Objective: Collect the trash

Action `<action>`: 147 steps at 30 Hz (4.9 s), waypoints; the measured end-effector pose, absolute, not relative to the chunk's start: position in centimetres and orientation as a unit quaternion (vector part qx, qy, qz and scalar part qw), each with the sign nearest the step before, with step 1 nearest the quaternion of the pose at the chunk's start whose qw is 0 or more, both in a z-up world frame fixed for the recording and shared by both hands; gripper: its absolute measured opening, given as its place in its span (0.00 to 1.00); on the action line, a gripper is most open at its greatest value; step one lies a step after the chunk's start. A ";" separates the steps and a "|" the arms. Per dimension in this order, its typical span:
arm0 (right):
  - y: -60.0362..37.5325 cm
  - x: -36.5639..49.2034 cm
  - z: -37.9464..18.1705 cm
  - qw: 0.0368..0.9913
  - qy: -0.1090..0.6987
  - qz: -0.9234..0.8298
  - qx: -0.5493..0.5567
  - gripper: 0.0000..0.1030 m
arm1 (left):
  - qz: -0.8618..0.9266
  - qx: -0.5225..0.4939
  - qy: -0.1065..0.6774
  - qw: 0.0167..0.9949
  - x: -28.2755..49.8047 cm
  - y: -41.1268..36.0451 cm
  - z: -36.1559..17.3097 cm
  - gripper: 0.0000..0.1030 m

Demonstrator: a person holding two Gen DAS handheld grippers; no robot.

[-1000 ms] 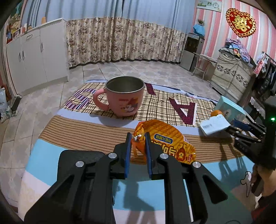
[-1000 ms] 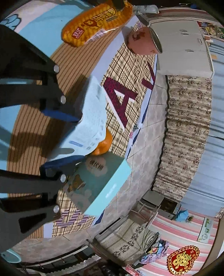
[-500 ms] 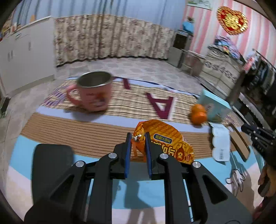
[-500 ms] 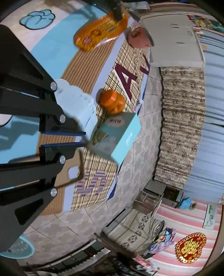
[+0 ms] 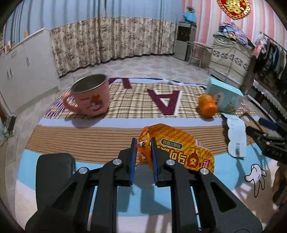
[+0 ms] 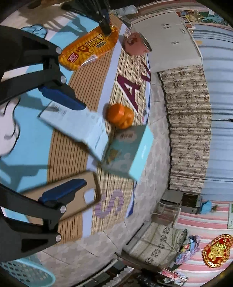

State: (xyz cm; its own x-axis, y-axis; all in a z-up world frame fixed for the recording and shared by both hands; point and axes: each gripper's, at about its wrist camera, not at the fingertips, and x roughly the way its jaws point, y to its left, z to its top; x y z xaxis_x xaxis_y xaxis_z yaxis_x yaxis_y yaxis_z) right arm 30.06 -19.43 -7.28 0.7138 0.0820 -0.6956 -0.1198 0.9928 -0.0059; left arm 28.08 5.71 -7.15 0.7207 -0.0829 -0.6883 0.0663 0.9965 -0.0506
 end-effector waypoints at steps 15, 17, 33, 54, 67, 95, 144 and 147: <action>-17.7 30.1 -9.0 0.919 0.389 0.049 -0.046 0.52 | -0.045 -0.043 0.366 0.928 28.3 7.5 -7.0 0.14; -18.4 29.4 -8.3 0.921 0.384 0.048 -0.047 0.52 | -0.054 -0.056 0.361 0.929 28.1 7.5 -6.7 0.14; -31.8 19.9 -2.8 0.938 0.347 -0.021 -0.017 0.52 | -0.129 0.041 0.338 0.932 24.4 -4.3 -4.9 0.13; -50.1 11.1 -2.2 0.929 0.328 -0.168 0.035 0.52 | -0.309 0.062 0.295 0.902 18.2 -27.6 -0.3 0.13; -54.7 10.5 -3.1 0.922 0.326 -0.197 0.066 0.52 | -0.367 0.085 0.329 0.866 18.2 -36.6 -3.1 0.14; -51.9 10.7 -6.0 0.918 0.340 -0.191 0.073 0.59 | -0.267 0.062 0.285 0.919 19.8 -27.8 -1.3 0.94; -38.6 22.5 -5.0 0.925 0.352 -0.140 0.034 0.95 | -0.152 0.046 0.387 0.908 36.2 -8.6 -8.8 0.37; -35.9 23.3 -4.7 0.928 0.349 -0.123 0.027 0.95 | -0.148 0.043 0.380 0.912 34.9 -6.9 -8.1 0.37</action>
State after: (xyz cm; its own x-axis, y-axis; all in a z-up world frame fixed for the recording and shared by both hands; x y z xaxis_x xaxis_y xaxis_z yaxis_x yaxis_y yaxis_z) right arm 23.30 -35.89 -4.70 0.7256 -0.2107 -0.6551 0.2479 0.9681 -0.0368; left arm 34.86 -6.87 -8.07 0.6677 -0.2384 -0.7052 0.3031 0.9523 -0.0349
